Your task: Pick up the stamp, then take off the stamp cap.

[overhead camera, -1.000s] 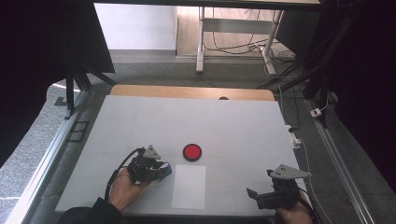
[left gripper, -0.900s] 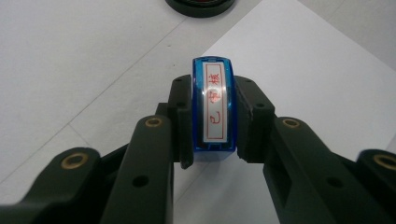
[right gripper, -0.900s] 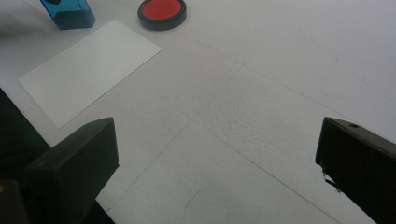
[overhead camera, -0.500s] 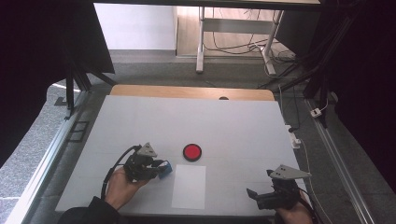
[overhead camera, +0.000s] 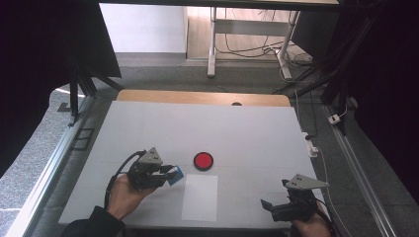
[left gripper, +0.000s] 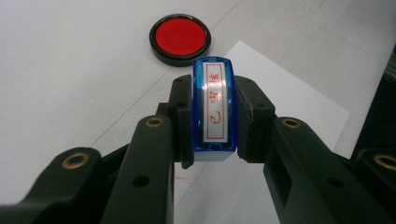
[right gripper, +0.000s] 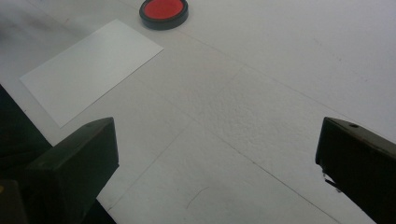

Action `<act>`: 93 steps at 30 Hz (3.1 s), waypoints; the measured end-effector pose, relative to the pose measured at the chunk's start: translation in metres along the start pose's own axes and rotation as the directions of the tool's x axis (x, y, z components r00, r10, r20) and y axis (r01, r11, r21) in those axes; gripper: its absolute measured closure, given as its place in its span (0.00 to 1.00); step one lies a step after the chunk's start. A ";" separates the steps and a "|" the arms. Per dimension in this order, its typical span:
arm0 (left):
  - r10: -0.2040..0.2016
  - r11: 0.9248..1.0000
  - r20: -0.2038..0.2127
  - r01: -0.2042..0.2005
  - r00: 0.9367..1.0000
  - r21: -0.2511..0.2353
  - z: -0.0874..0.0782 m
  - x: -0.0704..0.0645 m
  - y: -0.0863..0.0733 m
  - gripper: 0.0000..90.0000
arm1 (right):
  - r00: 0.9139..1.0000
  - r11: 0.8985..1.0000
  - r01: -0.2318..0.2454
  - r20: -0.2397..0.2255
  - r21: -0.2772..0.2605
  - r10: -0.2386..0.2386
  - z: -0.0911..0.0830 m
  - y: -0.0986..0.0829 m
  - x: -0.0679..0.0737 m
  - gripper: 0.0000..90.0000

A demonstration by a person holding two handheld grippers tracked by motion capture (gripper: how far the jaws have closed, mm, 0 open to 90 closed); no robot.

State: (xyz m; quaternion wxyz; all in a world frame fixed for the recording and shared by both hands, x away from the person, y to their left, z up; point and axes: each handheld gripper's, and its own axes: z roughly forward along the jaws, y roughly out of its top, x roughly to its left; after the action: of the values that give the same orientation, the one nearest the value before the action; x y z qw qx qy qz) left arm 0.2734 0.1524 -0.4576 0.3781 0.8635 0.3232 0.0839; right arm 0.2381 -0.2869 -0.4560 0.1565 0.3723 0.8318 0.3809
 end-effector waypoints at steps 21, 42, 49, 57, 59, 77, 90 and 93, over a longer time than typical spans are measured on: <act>0.071 0.995 0.050 -0.068 0.996 -0.069 -0.015 -0.001 0.030 0.79 | 1.000 1.000 0.002 -0.003 0.001 -0.002 0.001 0.000 0.000 0.00; 0.099 0.979 0.177 -0.065 0.979 -0.191 -0.022 -0.009 0.042 0.79 | 1.000 1.000 0.020 -0.005 0.000 -0.020 0.001 0.000 0.002 0.00; 0.101 0.979 0.191 -0.064 0.976 -0.191 -0.020 -0.011 0.040 0.79 | 1.000 1.000 0.017 -0.014 -0.015 -0.018 -0.001 0.000 0.001 0.00; 0.098 0.980 0.211 -0.058 0.973 -0.190 -0.022 -0.010 0.038 0.79 | 0.999 0.998 0.032 -0.034 -0.059 -0.034 -0.005 0.004 0.005 0.00; 0.096 0.980 0.213 -0.055 0.972 -0.189 -0.022 -0.010 0.038 0.79 | 0.999 0.997 0.033 -0.040 -0.067 -0.036 -0.005 0.006 0.006 0.00; 0.125 0.977 0.242 -0.077 0.962 -0.198 -0.022 -0.012 0.037 0.79 | 0.976 0.989 0.085 -0.187 -0.124 -0.107 0.009 0.028 0.028 0.00; 0.135 0.978 0.258 -0.086 0.957 -0.191 -0.020 -0.012 0.037 0.79 | 0.943 0.986 0.096 -0.303 -0.140 -0.135 0.031 0.041 0.037 0.00; 0.141 0.977 0.266 -0.091 0.954 -0.191 -0.018 -0.013 0.038 0.79 | 0.938 0.985 0.092 -0.319 -0.144 -0.134 0.034 0.044 0.040 0.00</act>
State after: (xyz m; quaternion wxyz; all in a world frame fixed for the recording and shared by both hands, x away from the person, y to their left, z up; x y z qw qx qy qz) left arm 0.2751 0.1360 -0.4167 0.4893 0.8472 0.2067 0.0121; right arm 0.2519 -0.2209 -0.4443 0.0611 0.2445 0.8402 0.4801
